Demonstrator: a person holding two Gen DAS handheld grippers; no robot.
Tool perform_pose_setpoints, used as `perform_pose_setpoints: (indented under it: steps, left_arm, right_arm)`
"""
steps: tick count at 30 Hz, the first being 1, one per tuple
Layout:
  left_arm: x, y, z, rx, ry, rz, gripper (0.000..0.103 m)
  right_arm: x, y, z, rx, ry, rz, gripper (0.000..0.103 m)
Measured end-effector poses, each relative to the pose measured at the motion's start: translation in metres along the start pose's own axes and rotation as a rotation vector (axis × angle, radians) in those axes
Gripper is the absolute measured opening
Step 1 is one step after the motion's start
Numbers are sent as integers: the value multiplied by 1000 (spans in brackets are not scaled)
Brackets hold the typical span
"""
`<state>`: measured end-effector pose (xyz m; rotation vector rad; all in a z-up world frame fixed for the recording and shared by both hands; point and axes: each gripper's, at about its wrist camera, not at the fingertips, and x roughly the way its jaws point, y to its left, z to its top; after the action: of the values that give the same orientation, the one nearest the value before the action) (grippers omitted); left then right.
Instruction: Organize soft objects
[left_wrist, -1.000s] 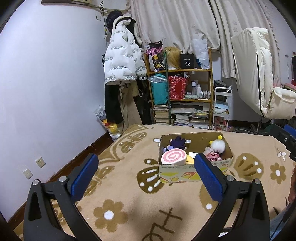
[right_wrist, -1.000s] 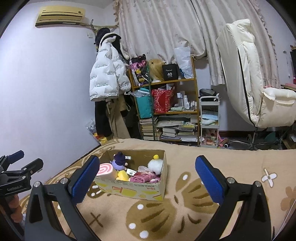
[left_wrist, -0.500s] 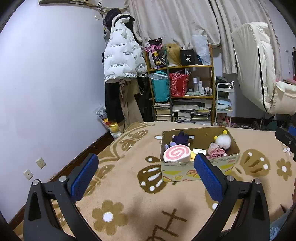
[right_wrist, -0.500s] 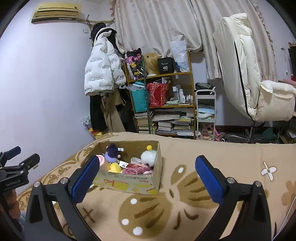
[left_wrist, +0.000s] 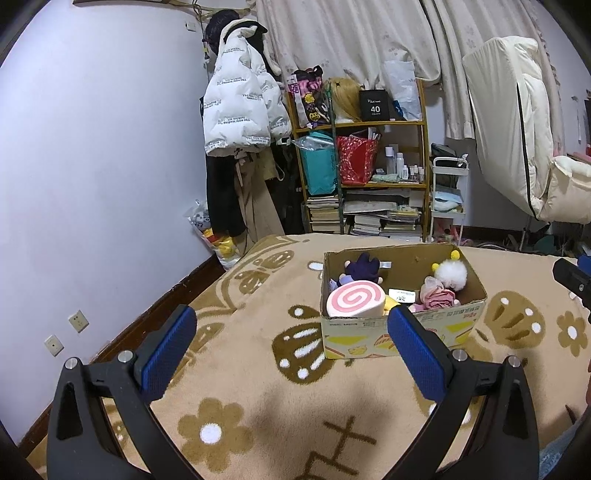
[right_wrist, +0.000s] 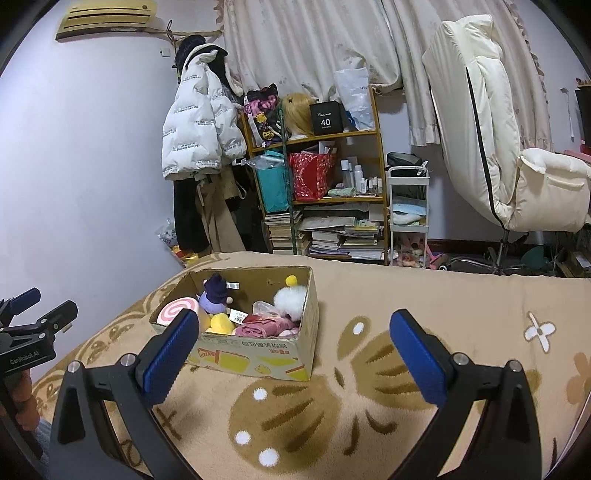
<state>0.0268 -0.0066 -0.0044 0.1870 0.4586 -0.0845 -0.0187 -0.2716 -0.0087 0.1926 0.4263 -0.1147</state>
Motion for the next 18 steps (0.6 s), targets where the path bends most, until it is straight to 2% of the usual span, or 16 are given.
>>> perform_pose_setpoints:
  steps: [18]
  left_arm:
    - [4, -3, -2, 1, 2, -13, 102]
  right_arm:
    - [0, 0, 0, 1, 0, 1, 103]
